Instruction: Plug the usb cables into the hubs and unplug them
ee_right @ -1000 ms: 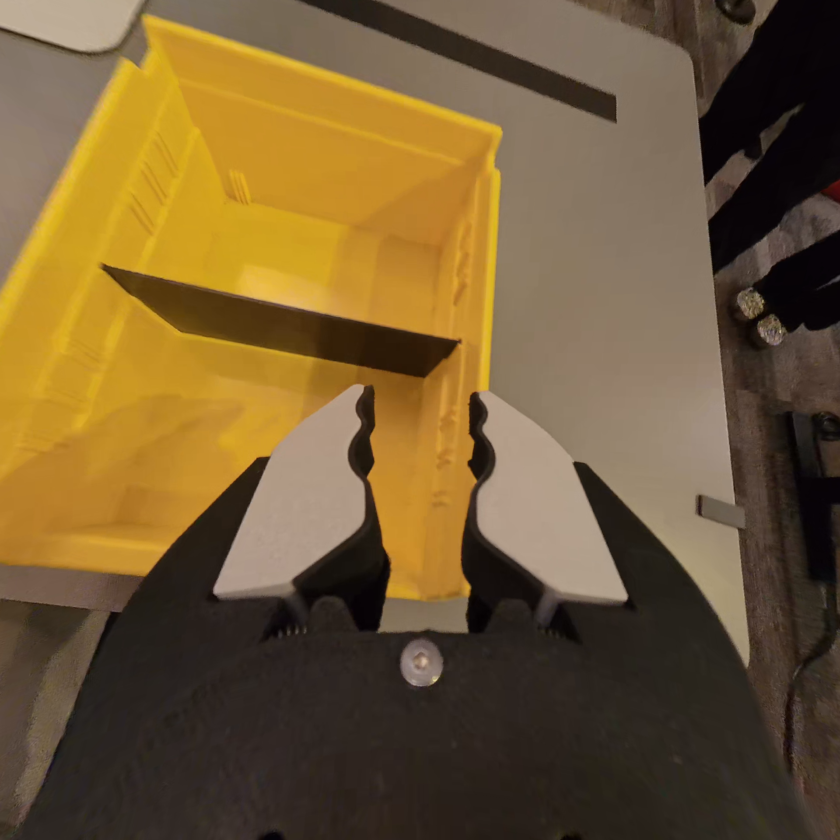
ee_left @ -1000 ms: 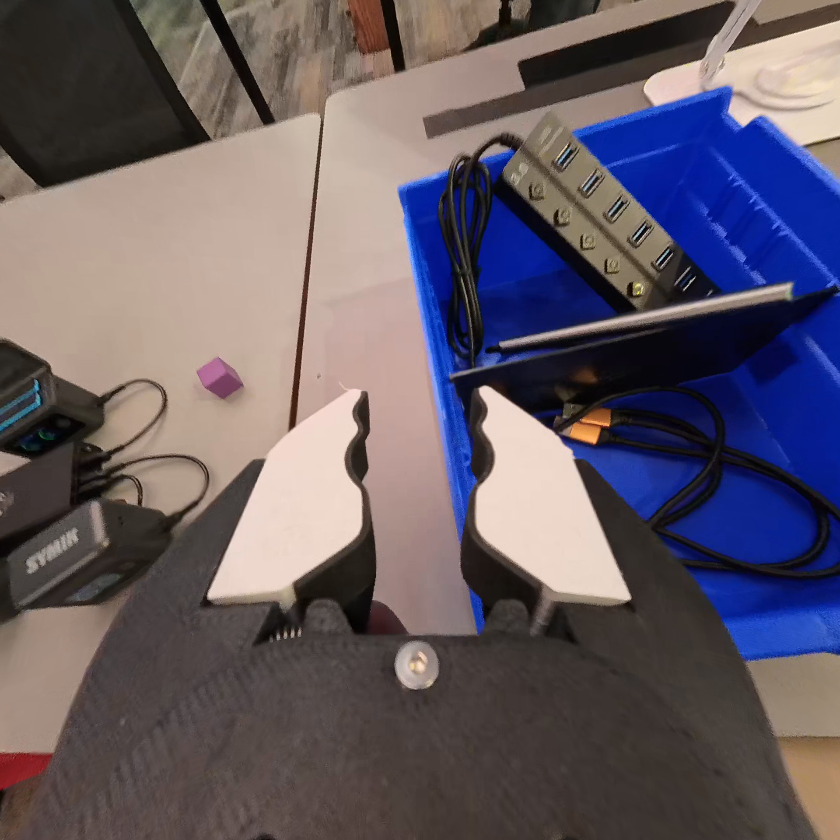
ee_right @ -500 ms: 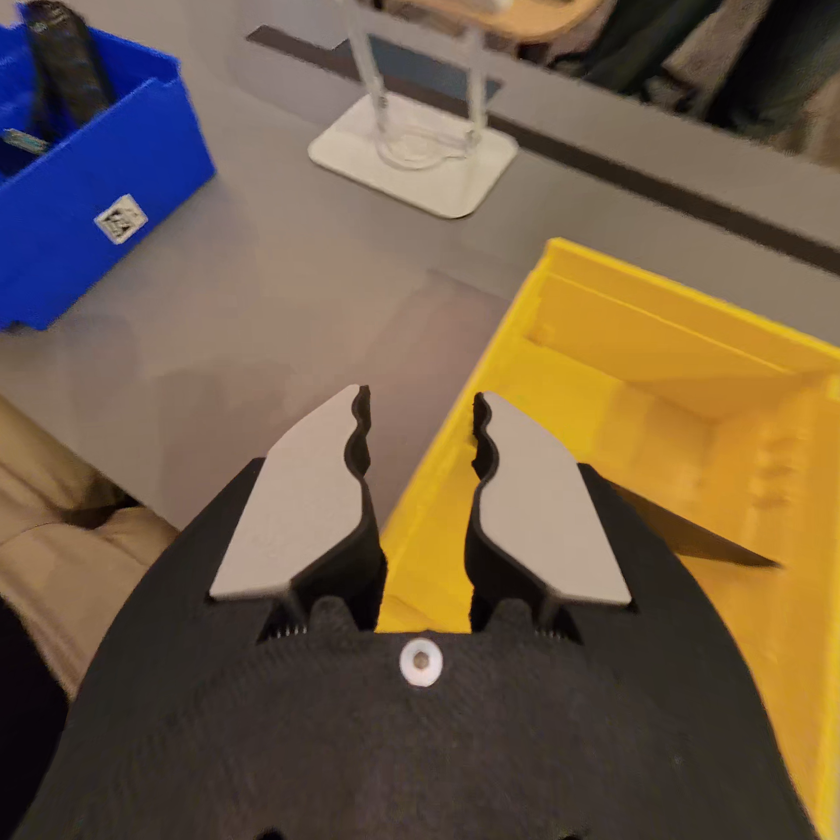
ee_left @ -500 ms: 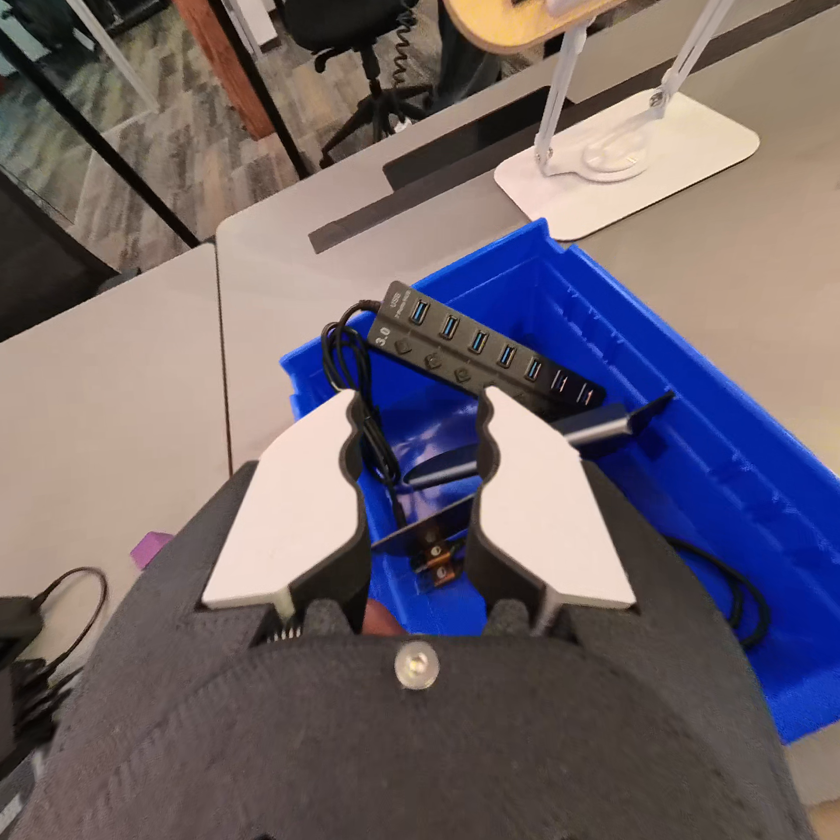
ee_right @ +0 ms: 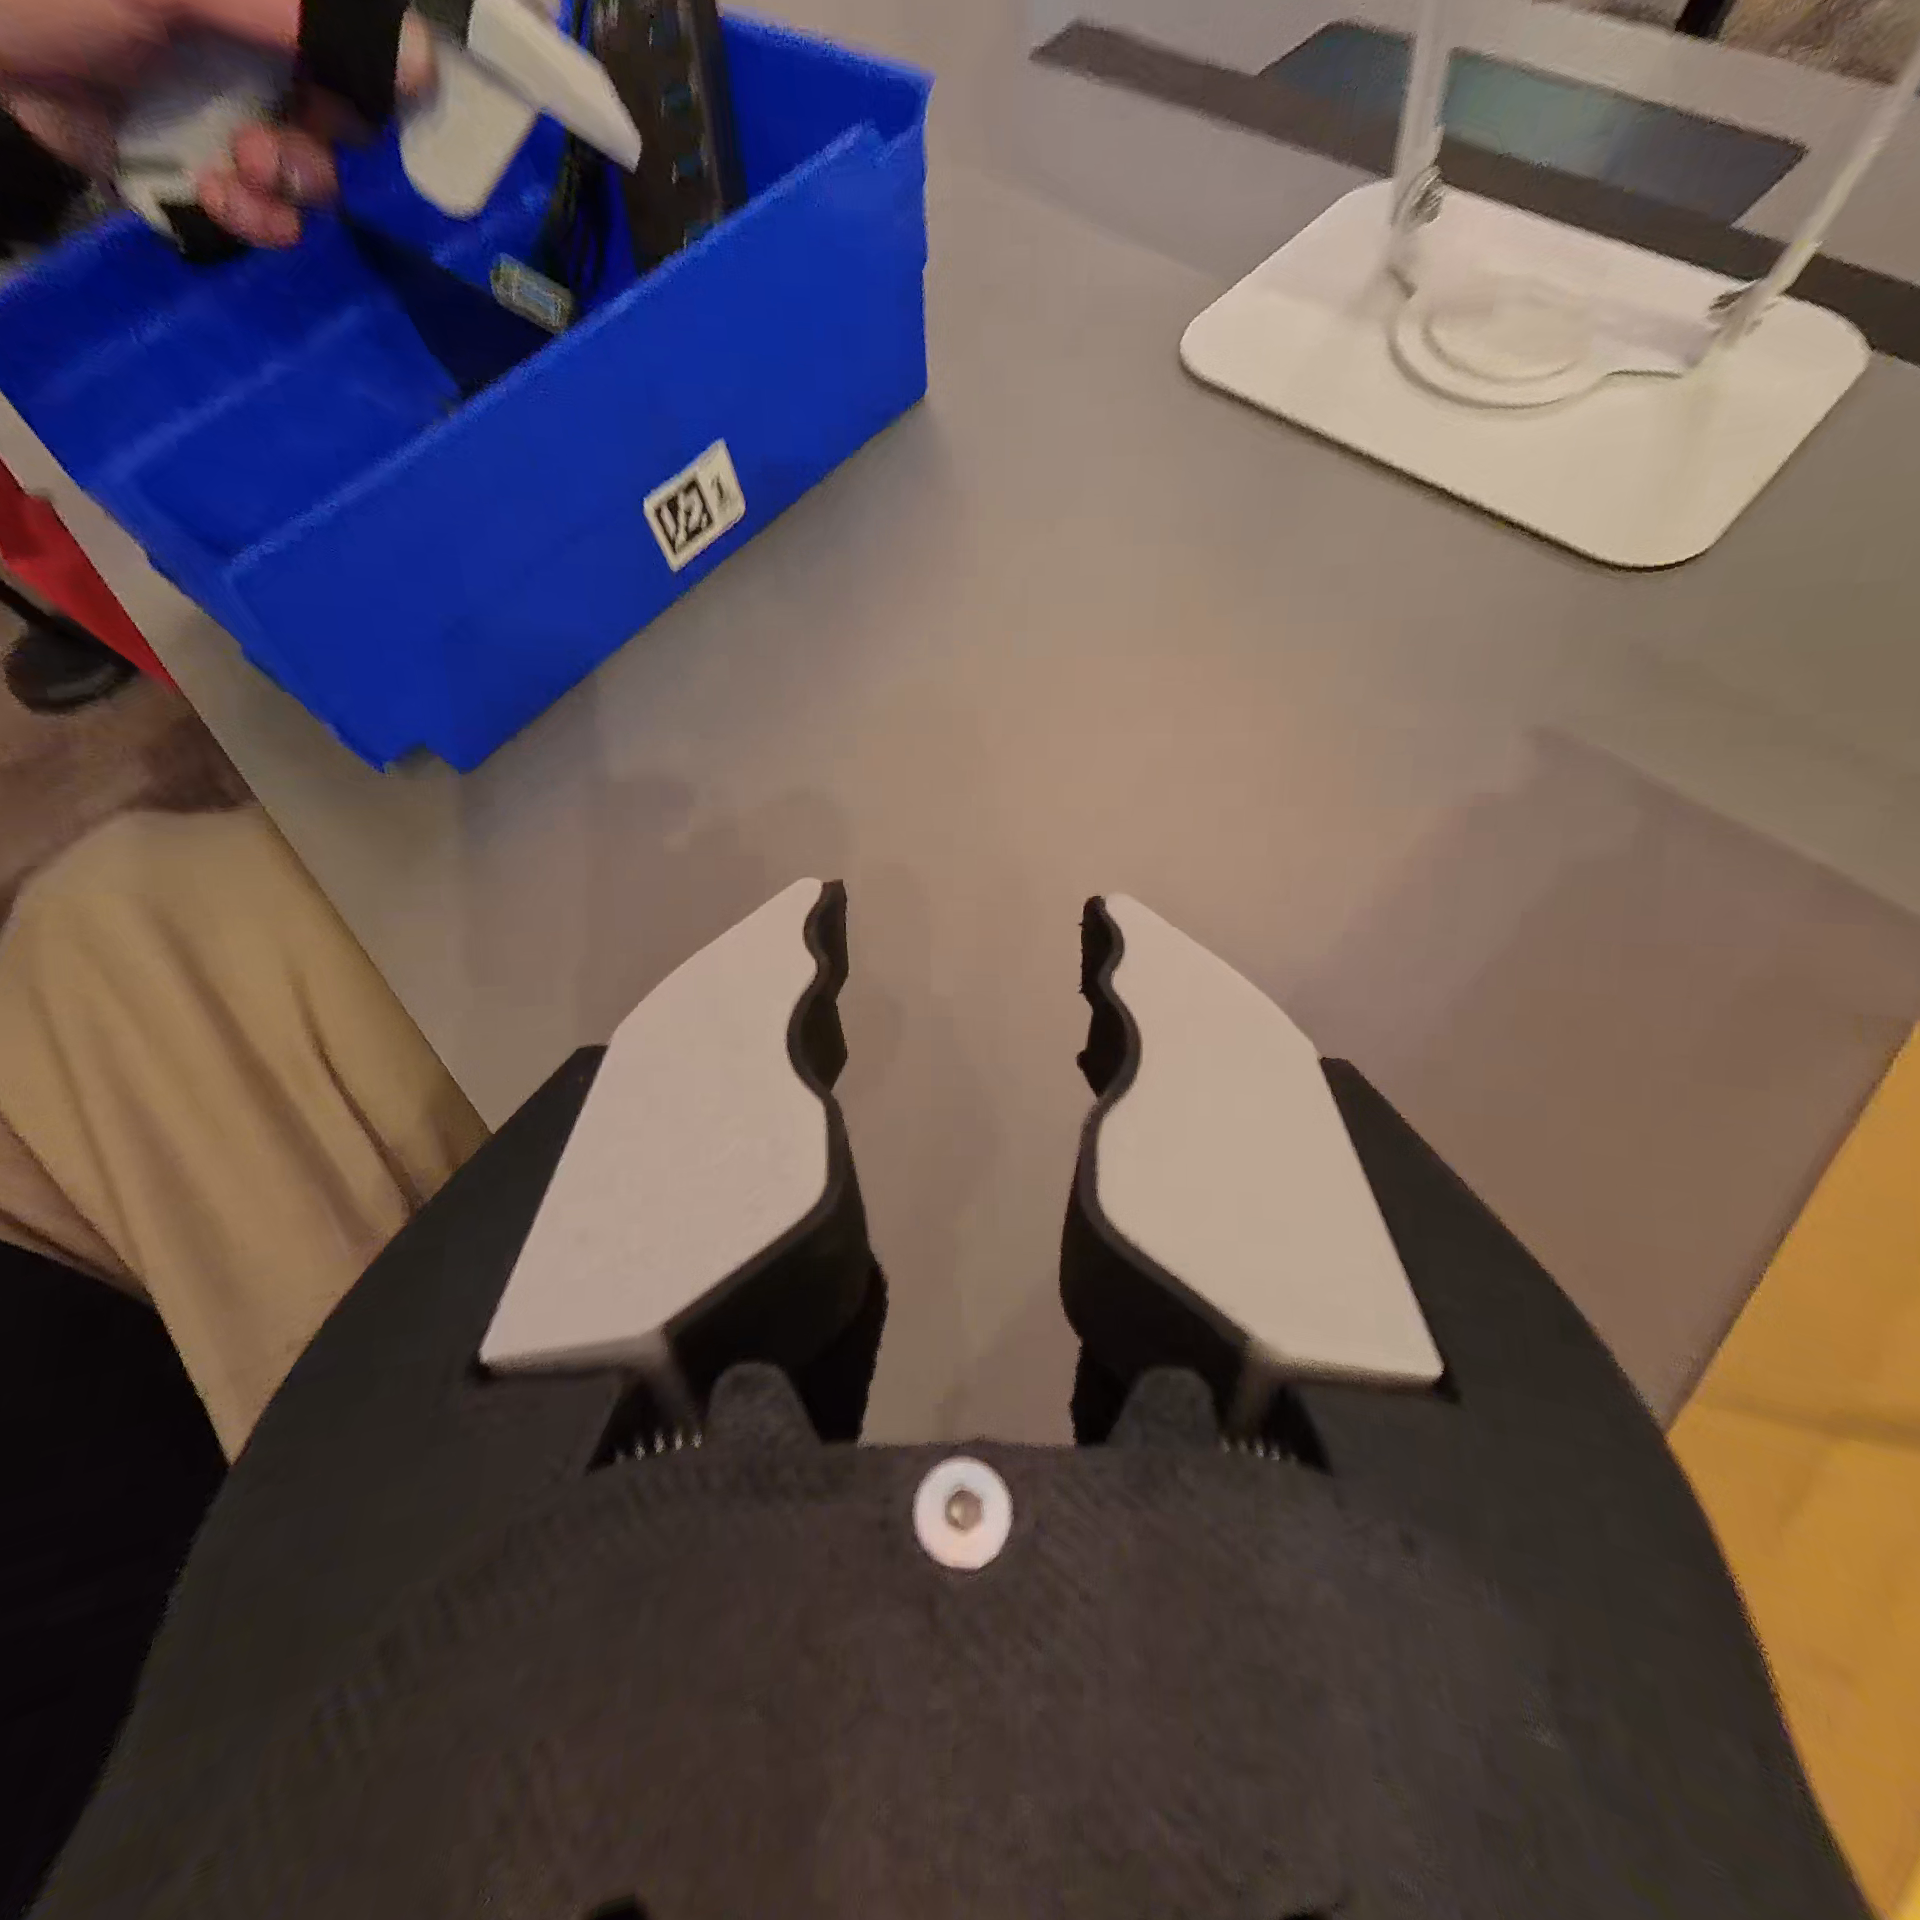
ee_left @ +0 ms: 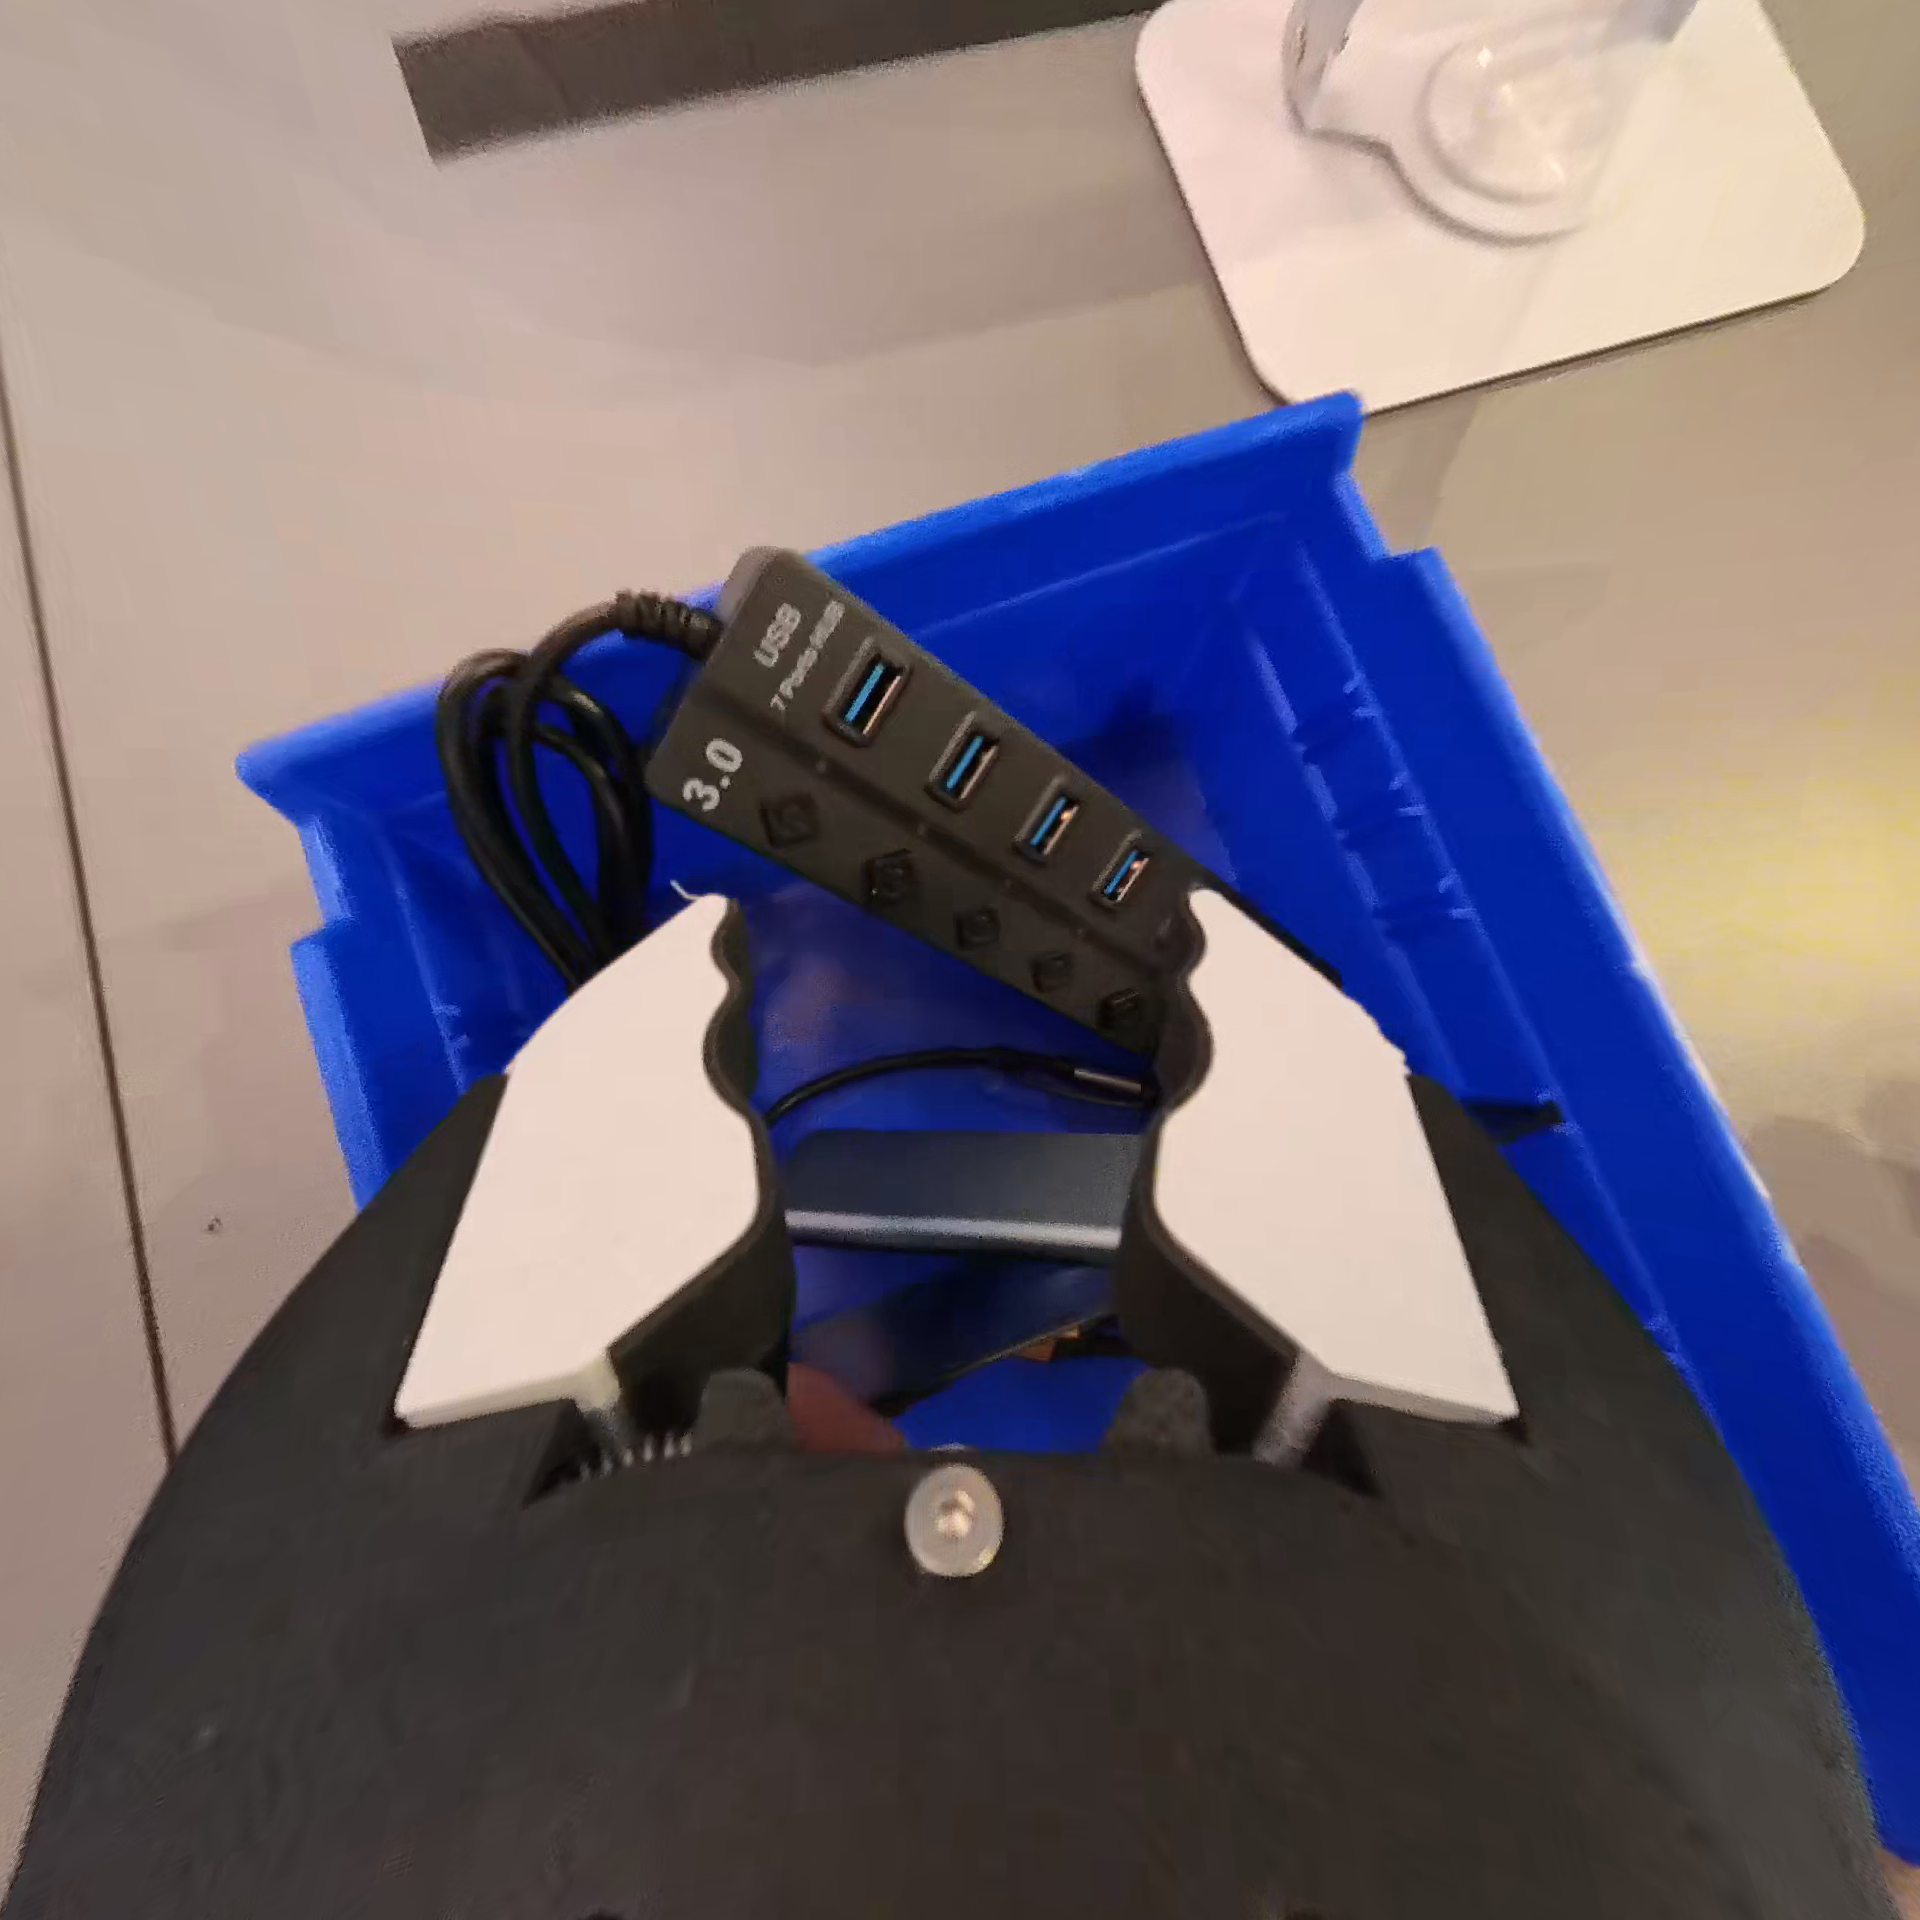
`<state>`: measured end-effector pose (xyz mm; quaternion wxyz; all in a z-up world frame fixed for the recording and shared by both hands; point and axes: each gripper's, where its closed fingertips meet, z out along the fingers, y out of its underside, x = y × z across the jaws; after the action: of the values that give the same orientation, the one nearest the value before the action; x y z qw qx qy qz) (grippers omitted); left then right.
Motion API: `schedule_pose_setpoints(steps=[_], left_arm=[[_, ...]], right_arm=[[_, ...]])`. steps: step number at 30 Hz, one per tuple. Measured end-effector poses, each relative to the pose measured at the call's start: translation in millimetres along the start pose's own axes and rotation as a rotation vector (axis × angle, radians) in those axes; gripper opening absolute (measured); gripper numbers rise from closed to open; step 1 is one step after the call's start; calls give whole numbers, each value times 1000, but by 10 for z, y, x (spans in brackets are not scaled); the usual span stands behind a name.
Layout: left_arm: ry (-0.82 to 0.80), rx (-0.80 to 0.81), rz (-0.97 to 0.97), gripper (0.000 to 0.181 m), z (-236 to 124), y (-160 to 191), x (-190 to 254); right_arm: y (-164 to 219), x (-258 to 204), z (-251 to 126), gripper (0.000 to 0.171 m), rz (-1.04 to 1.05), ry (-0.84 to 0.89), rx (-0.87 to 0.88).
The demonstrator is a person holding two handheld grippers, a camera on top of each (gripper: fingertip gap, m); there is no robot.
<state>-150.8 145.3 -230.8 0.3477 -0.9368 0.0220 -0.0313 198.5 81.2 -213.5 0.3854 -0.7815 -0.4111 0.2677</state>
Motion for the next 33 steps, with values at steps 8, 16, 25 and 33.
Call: schedule_pose_setpoints(steps=[8, 16, 25, 33], left_arm=[[98, -38, -143, 74, 236, 55, -65], [195, -58, -244, 61, 305, -21, -8], [244, 69, -271, 44, 272, -176, -9], [274, 211, -224, 41, 20, -393, 27]], right_arm=[[279, -138, 109, 43, -61, -2, -72], [324, -142, 71, 43, -62, -5, -71], [359, -124, 84, 43, -67, -11, -83], [395, -94, 68, 42, -65, -17, -90]])
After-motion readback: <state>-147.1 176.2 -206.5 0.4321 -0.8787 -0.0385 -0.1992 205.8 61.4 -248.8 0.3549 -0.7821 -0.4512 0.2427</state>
